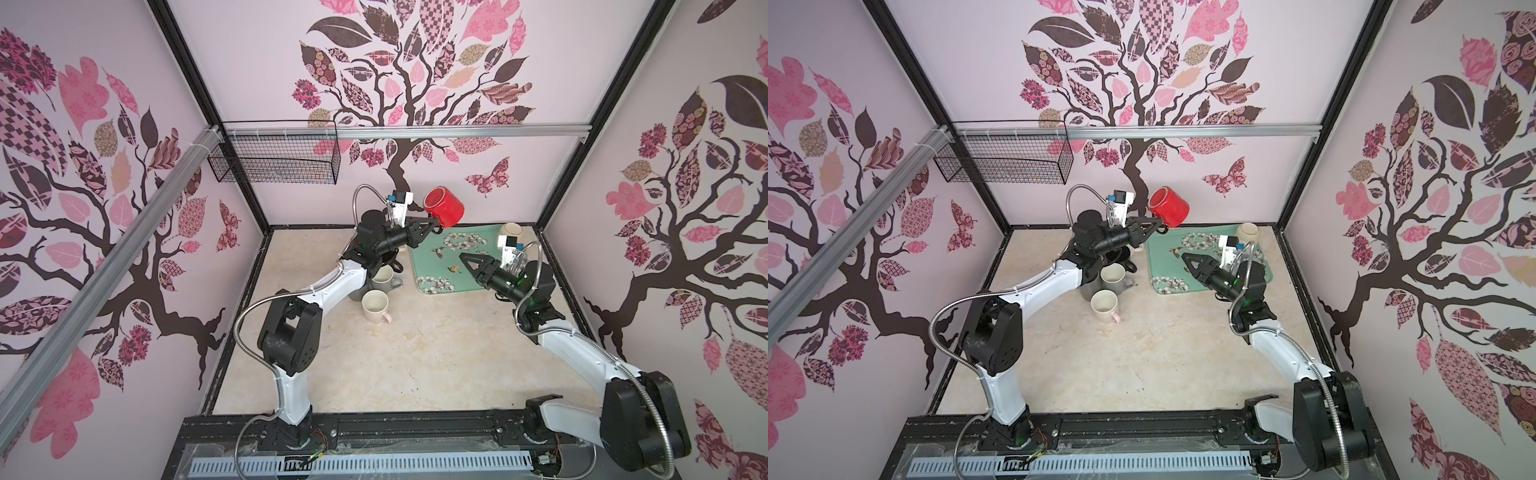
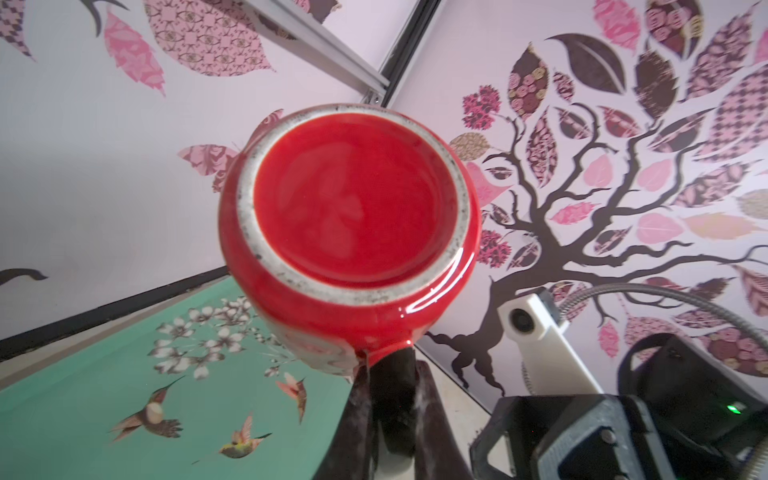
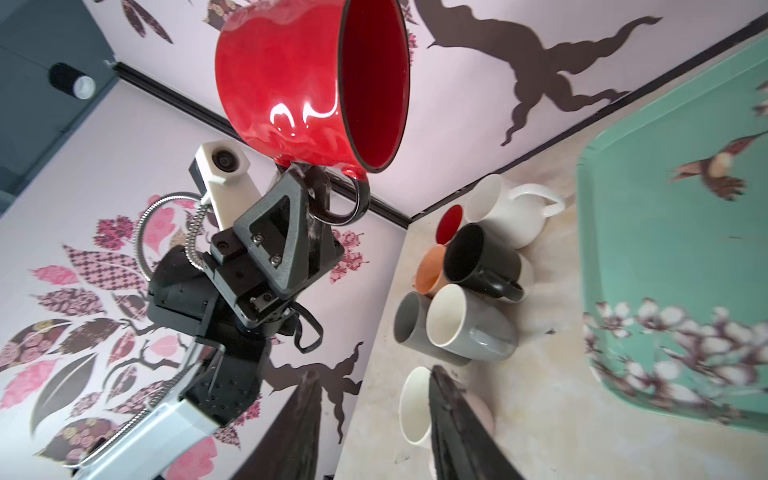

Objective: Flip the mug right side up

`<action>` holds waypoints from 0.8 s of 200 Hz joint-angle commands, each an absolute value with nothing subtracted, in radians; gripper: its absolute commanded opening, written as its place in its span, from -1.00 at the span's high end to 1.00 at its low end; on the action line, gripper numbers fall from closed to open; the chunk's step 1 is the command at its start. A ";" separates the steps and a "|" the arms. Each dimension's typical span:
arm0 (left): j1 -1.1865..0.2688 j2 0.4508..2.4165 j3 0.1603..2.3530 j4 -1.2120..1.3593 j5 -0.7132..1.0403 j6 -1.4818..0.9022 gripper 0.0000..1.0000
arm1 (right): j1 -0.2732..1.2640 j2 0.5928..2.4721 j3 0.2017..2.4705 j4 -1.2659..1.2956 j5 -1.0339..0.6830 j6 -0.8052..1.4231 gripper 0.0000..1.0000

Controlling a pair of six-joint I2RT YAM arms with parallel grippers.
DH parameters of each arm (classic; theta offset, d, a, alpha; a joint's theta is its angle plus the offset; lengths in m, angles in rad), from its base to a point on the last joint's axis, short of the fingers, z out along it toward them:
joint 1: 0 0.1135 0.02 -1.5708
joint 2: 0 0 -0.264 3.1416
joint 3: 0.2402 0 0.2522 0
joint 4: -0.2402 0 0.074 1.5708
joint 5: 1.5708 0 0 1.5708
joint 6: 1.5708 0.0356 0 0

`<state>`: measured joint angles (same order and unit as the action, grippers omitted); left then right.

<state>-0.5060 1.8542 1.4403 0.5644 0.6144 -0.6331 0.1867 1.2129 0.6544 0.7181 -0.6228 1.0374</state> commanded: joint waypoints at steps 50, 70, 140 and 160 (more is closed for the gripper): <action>-0.557 1.762 1.270 1.166 0.618 -1.046 1.00 | 0.260 1.248 0.700 1.051 -0.657 1.273 -0.05; -0.574 1.747 1.257 1.165 0.617 -1.028 1.00 | 0.276 1.280 0.699 1.164 -0.654 1.369 -0.06; -0.596 1.717 1.233 1.119 0.608 -0.992 1.00 | 0.288 1.298 0.725 1.172 -0.644 1.432 -0.05; -0.595 1.705 1.234 1.076 0.620 -0.975 1.00 | 0.290 1.250 0.725 1.032 -0.646 1.314 -0.04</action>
